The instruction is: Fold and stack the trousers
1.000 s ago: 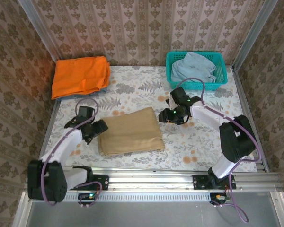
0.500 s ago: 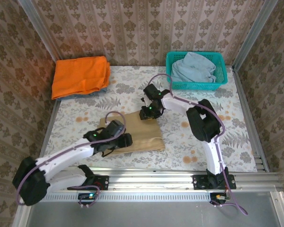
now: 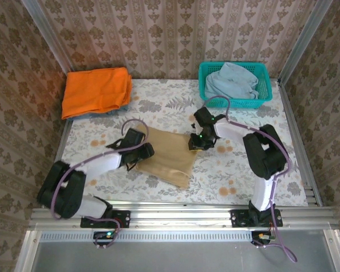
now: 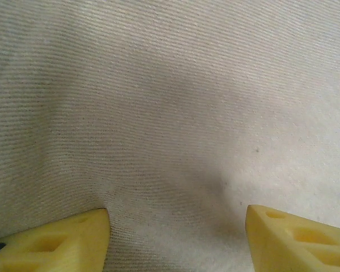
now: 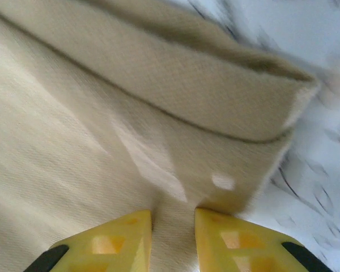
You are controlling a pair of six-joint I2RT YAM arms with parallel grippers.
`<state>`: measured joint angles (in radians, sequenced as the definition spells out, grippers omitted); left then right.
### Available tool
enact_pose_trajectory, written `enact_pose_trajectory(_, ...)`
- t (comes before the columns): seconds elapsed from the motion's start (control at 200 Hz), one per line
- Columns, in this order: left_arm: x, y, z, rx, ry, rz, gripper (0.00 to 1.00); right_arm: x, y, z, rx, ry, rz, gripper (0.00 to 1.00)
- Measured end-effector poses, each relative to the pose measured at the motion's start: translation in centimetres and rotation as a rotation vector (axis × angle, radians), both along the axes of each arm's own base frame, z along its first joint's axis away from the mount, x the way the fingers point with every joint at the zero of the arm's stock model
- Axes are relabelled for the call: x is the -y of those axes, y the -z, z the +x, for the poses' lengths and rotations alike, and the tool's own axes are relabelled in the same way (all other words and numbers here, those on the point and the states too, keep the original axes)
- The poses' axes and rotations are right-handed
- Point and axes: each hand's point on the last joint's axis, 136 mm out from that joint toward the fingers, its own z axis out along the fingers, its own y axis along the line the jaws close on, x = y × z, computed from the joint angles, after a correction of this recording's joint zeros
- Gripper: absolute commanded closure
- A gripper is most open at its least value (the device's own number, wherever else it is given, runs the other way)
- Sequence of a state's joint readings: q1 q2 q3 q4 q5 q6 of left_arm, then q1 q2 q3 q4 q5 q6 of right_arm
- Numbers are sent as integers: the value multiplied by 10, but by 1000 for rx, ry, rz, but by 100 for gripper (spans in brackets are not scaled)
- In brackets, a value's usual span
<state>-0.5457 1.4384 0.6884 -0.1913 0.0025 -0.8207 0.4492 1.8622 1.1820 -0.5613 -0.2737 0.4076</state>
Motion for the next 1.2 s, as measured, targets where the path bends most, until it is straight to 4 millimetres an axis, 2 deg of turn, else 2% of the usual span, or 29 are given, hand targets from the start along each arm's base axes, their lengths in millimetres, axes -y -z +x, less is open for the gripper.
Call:
enact_pose_trajectory(0.185,38,1,52,29,142,15,39,38,9,-55,-40,44,-70,72)
enact_pose_trajectory(0.265,54,0,70,57,195,7,39,51,6,-77,-48,61,-85,72)
enact_pose_trajectory(0.335,65,-2,82,80,241,5,39,58,0,-88,-40,69,-87,71)
enact_pose_trajectory(0.44,79,-7,94,115,319,11,33,61,-17,-90,2,84,-74,69)
enact_pose_trajectory(0.505,83,-12,96,133,364,22,23,60,-30,-87,39,90,-57,64)
enact_pose_trajectory(0.585,81,-22,92,147,400,40,15,55,-49,-77,90,90,-30,62)
enact_pose_trajectory(0.66,75,-42,84,173,412,60,15,49,-62,-63,133,91,-7,62)
enact_pose_trajectory(0.71,69,-69,74,219,408,60,19,44,-67,-53,149,92,1,62)
enact_pose_trajectory(0.735,67,-77,71,233,405,62,20,42,-67,-49,148,92,0,62)
enact_pose_trajectory(0.79,62,-104,50,286,393,42,25,37,-63,-37,143,89,-4,63)
enact_pose_trajectory(0.84,65,-117,25,308,391,8,28,32,-57,-25,136,88,-15,63)
enact_pose_trajectory(0.88,69,-118,4,310,402,-14,28,29,-49,-17,127,87,-29,63)
enact_pose_trajectory(0.955,84,-101,-45,265,450,-54,31,28,-36,-5,113,81,-61,63)
enact_pose_trajectory(1.07,93,-45,-122,121,524,-43,34,26,-19,8,92,79,-96,63)
enact_pose_trajectory(1.14,92,-24,-151,71,542,-17,34,25,-13,13,82,79,-105,64)
enact_pose_trajectory(1.2,96,-19,-161,62,539,-13,34,25,-8,14,74,78,-110,64)
